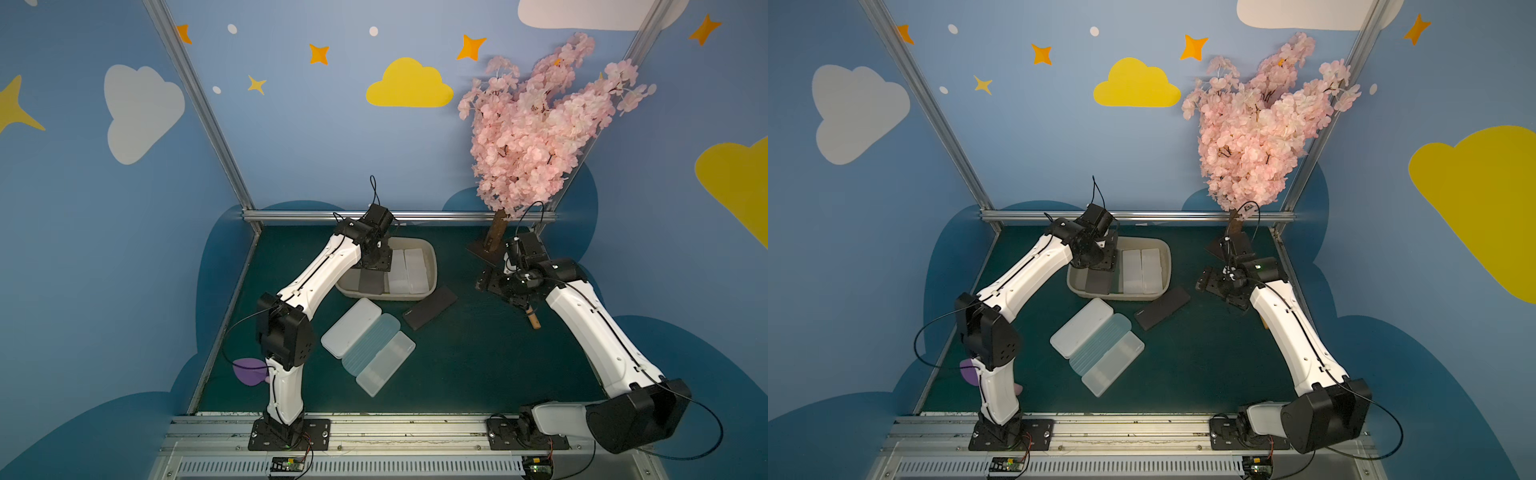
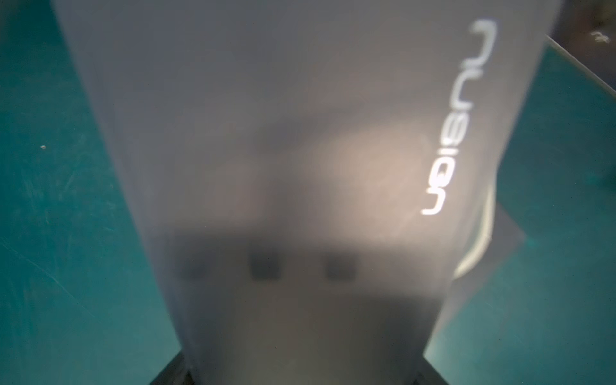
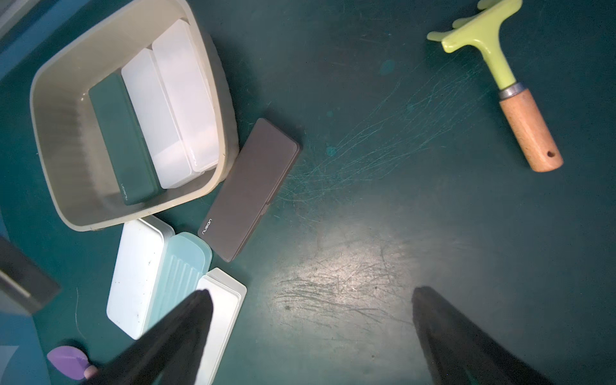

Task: Put the pencil case into the storage box
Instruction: Place the pencil case at the storage box.

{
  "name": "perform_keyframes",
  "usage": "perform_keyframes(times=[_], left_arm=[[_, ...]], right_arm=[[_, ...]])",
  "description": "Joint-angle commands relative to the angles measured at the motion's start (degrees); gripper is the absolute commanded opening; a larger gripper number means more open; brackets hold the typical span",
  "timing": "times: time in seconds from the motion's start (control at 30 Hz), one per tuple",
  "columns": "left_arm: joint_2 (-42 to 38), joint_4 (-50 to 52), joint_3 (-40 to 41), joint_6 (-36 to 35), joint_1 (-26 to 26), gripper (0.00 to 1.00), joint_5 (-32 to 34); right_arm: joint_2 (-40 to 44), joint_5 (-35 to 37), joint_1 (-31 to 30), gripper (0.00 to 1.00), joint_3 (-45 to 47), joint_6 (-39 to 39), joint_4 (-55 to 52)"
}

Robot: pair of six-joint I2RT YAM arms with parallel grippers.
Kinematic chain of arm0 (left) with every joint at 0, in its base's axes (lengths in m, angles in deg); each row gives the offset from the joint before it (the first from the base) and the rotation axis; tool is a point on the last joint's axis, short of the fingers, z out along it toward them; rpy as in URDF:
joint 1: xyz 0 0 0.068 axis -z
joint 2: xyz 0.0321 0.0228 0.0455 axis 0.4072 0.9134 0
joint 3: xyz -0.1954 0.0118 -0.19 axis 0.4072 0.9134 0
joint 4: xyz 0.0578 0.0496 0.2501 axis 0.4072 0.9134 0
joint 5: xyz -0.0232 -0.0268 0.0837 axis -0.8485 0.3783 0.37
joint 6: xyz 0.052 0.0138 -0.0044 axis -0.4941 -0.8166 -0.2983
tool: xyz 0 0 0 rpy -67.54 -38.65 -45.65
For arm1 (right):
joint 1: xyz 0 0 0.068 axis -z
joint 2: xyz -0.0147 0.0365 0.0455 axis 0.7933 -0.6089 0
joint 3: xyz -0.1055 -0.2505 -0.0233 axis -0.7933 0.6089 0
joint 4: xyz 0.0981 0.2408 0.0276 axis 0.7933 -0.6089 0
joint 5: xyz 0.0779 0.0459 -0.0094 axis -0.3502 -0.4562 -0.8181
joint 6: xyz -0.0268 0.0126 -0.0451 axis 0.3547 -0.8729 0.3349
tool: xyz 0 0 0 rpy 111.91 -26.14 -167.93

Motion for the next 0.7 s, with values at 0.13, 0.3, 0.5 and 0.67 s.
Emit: perform_keyframes(times=[0.13, 0.3, 0.5, 0.67], left_arm=[[15.21, 5.51, -18.52, -4.38, -2.41, 0.54, 5.35], [23.44, 9.91, -29.31, -5.66, -4.64, 0.53, 7.89], [25.22, 10.22, -27.38, -5.24, -7.40, 0.53, 8.54], [27.13, 10.35, -26.77, -4.81, -8.02, 0.53, 9.33]], right_arm=[[-6.15, -2.25, 0.25, 0.98, -4.33, 2.12, -1.46], [-8.74, -3.15, 0.84, 0.98, -5.81, 2.62, -1.56], [-10.64, -3.50, 1.32, 0.98, -6.76, 3.26, -1.64], [-12.09, -4.07, 1.63, 0.98, -7.59, 3.25, -1.62]])
